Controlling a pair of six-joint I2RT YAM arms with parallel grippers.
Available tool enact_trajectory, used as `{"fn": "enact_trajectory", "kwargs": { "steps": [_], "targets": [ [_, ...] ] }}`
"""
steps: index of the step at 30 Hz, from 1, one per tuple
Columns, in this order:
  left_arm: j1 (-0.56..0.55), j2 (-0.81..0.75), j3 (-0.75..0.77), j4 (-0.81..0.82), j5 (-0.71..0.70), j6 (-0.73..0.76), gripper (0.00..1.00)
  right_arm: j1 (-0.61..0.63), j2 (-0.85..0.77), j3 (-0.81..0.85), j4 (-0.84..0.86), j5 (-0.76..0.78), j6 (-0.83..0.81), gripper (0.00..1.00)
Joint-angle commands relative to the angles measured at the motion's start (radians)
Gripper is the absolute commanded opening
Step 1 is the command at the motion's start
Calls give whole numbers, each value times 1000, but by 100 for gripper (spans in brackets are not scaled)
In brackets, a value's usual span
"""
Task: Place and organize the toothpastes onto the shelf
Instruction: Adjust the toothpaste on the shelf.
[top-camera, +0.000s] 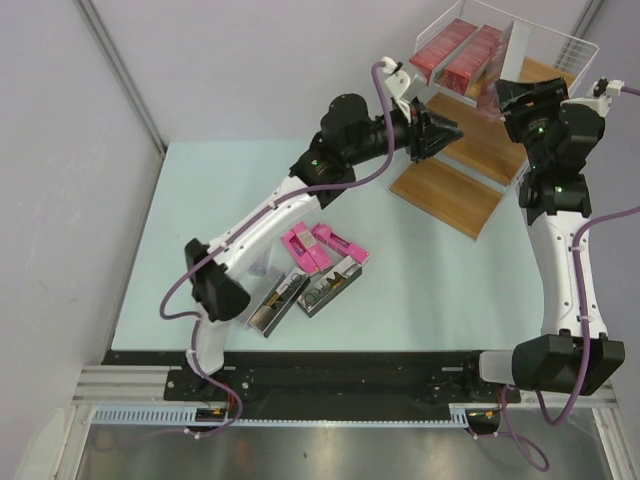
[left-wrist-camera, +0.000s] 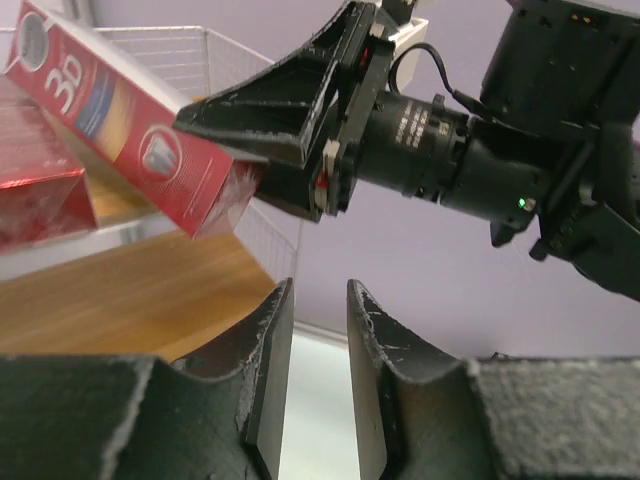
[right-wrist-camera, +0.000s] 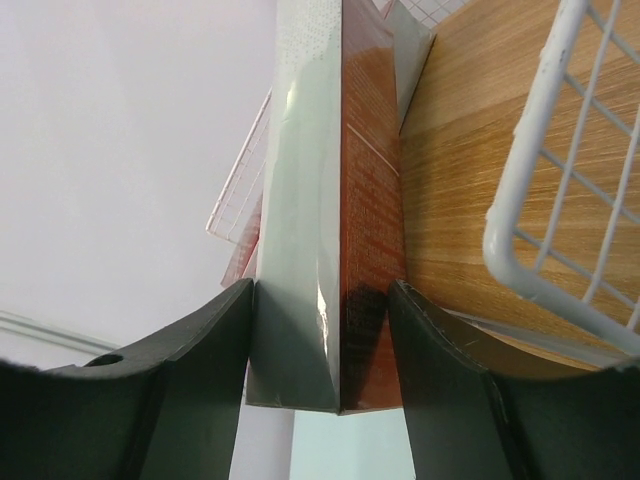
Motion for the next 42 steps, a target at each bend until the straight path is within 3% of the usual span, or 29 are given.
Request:
{"fn": "enact_trajectory", "kwargs": {
  "steps": [1, 9, 16, 27, 36, 42],
  "targets": [
    [4, 145, 224, 14, 93, -81, 32, -19, 22, -15, 0, -55, 14, 61],
    [7, 136, 136, 80, 73, -79, 33, -68, 31, -26, 35, -104, 89, 63],
    [7, 4, -110, 129, 104, -61, 34, -74, 19, -49, 98, -63, 155, 61],
    [4, -178, -458, 232, 109, -55, 34, -71, 22, -80, 121, -3, 234, 48],
    [-2, -330, -679, 286, 99, -42, 34, -32, 11, -92, 124, 155, 266, 47],
    [-5, -385, -748, 294, 89, -32, 36, 14, -4, -107, 118, 255, 283, 47]
  ]
}}
